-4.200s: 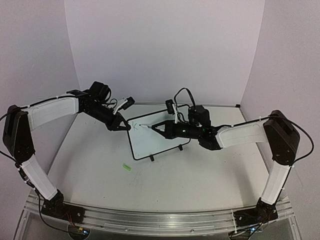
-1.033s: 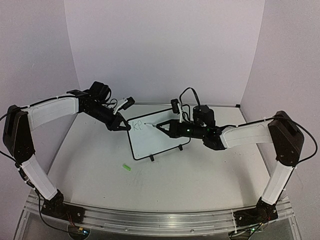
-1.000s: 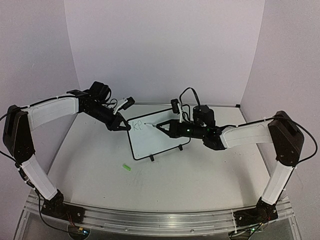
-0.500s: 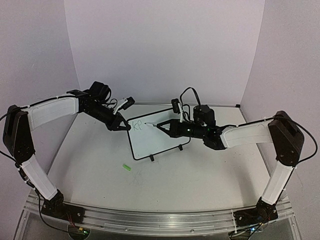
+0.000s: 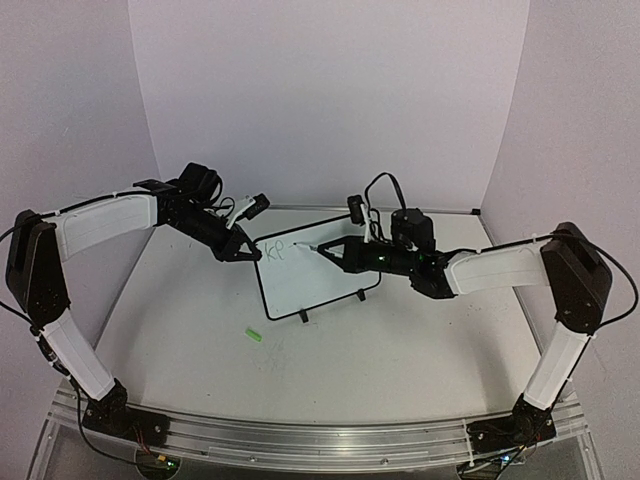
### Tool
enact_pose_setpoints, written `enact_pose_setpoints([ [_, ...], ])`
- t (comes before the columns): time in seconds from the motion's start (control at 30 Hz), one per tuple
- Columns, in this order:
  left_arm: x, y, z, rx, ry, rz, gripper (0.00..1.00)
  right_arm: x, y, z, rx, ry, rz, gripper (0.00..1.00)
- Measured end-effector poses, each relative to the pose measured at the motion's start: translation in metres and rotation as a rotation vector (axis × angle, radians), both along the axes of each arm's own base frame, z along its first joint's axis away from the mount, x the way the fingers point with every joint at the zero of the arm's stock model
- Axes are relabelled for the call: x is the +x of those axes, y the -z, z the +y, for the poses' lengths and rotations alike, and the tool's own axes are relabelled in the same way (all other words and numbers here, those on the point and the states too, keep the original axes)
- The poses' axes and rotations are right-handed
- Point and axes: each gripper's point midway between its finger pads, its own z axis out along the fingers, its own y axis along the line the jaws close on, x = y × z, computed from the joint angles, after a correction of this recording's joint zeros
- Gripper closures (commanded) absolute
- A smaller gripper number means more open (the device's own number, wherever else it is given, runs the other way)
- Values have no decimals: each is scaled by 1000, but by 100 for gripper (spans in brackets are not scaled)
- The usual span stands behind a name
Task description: Write a sentence on the whiteboard
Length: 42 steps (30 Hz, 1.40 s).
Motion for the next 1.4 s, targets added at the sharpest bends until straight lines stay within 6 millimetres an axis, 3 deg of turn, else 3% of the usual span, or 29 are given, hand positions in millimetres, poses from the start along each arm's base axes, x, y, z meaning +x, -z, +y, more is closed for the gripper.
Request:
enact_pose_setpoints([
  [0.67,0,0,0,0,0,1,100,3,-13,7,27,-31,-17,100],
  [1.4,0,1,0,0,0,3,100,-4,20,6,-2,-52,55,100],
])
